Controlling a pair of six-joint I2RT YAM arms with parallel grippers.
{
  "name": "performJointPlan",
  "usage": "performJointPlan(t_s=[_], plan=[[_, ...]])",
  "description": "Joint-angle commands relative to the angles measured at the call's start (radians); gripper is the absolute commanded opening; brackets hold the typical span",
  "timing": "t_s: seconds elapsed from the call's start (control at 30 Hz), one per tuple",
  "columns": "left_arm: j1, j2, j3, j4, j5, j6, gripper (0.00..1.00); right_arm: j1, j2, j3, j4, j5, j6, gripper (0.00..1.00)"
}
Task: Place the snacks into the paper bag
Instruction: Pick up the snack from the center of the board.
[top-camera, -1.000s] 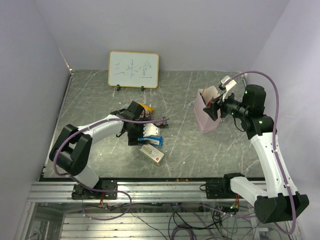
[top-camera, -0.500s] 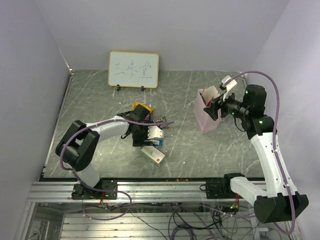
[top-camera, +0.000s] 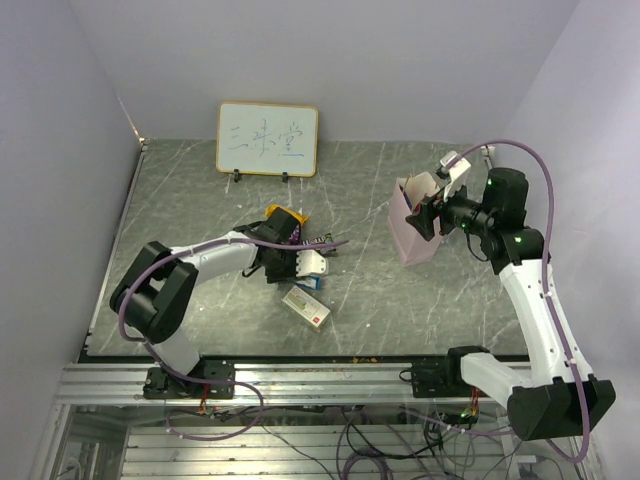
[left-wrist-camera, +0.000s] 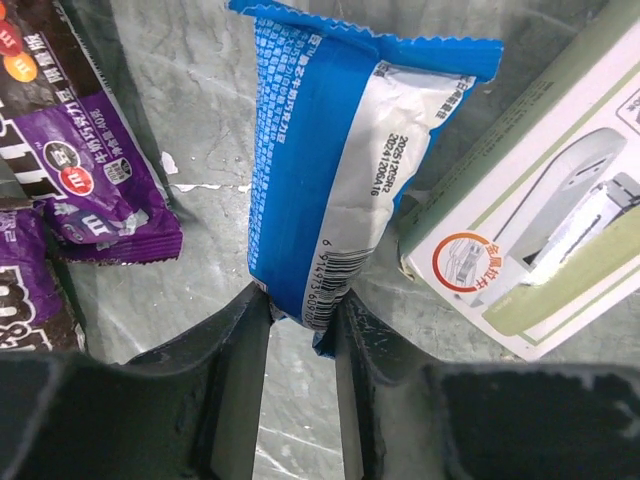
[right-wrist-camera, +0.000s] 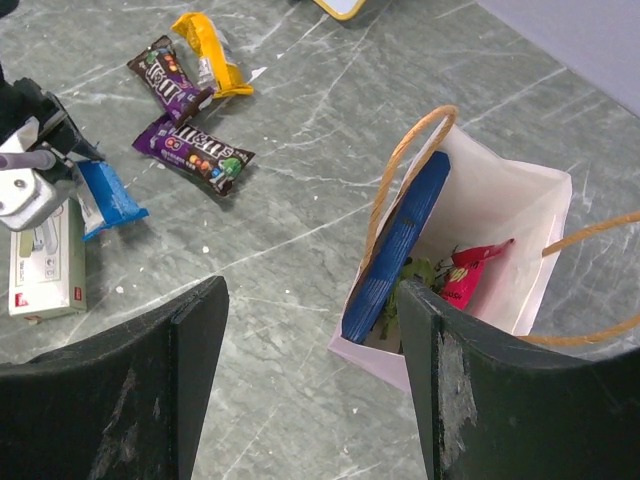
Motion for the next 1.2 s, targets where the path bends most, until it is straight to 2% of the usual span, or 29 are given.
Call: performJointPlan(t_s=[0.0,0.23,0.47,0.8,0.97,1.17], plan=[[-0.008,-0.063,-0.011,0.0,0.01,-0.021,0.37,-0.008,0.014,0.027,-0.005,-0.001,-0.013,0.69],[0.007,-0.191,-0.013,-0.032,-0.008,-0.072,0.32,-0.006,0.09,0.097,-0.079,-0.124,-0.118,0.69],[0.081,-0.309,0.083,-0.157,0.156,-0.111,0.28,0.034,0.147,0.13,-0.065,-0.332,-0.196,0.69],[0.158,-0.356,0.317,-0.439,0.398,-0.107,0.27,0.397,0.225,0.116,0.073,-0.282,-0.337,0.69],[0.16,-0.375,0.332,-0.497,0.465,-0.095,0.26,0.517,0.27,0.132,0.139,-0.263,-0.367,0.7],[0.16,-0.399,0.304,-0.495,0.494,-0.099,0.26,0.604,0.332,0.171,0.119,-0.253,-0.394,0.7]])
